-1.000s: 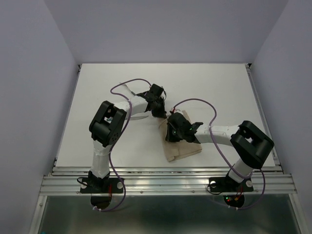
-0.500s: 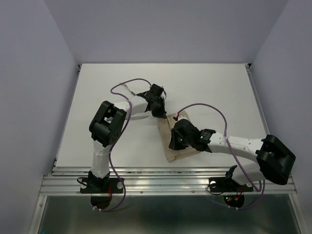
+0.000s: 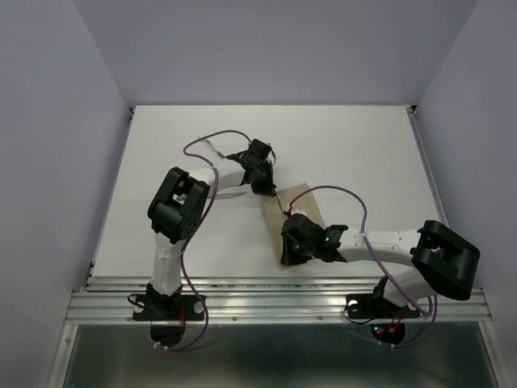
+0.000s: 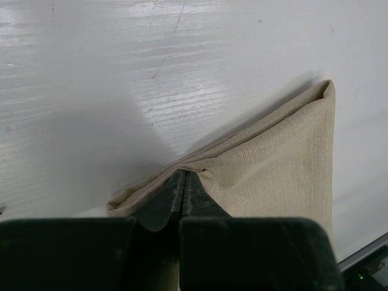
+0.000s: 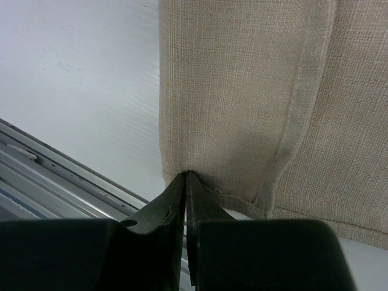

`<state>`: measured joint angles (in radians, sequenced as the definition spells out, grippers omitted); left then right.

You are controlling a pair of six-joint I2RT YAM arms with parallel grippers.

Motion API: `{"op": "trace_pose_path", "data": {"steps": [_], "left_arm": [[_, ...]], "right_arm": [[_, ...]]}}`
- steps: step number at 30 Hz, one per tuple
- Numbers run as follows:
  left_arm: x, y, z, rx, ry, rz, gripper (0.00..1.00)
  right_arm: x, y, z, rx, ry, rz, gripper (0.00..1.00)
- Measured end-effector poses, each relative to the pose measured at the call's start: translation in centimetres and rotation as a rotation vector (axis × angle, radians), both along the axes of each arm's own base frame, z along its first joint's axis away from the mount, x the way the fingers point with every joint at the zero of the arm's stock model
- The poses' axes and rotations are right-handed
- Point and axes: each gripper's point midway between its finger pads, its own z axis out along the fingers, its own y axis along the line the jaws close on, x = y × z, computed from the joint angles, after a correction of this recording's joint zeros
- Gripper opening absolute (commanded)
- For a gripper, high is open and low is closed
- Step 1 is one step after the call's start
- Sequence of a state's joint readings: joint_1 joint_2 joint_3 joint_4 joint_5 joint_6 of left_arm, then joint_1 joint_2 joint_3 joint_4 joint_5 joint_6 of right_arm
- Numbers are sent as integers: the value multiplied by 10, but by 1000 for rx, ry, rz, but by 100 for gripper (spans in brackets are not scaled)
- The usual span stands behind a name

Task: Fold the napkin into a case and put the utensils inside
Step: Fold the lower triangle-folded napkin at the center of the board.

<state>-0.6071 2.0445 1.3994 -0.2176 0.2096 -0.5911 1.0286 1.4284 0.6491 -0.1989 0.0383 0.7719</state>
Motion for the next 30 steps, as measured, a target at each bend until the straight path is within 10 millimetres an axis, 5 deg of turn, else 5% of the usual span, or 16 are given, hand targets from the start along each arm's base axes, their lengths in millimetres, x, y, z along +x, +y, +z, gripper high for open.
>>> {"op": "trace_pose_path", "data": {"steps": [7, 14, 24, 30], "left_arm": [[0, 0, 0, 2, -3, -5, 0], [0, 0, 0, 3, -4, -8, 0], [0, 0, 0, 4, -7, -12, 0], [0, 0, 0, 2, -4, -8, 0]], "right_arm": [[3, -2, 2, 4, 2, -62, 8], [15, -24, 22, -36, -96, -129, 11], [90, -60, 63, -36, -216, -320, 11], [130, -33, 78, -8, -250, -288, 11]]}}
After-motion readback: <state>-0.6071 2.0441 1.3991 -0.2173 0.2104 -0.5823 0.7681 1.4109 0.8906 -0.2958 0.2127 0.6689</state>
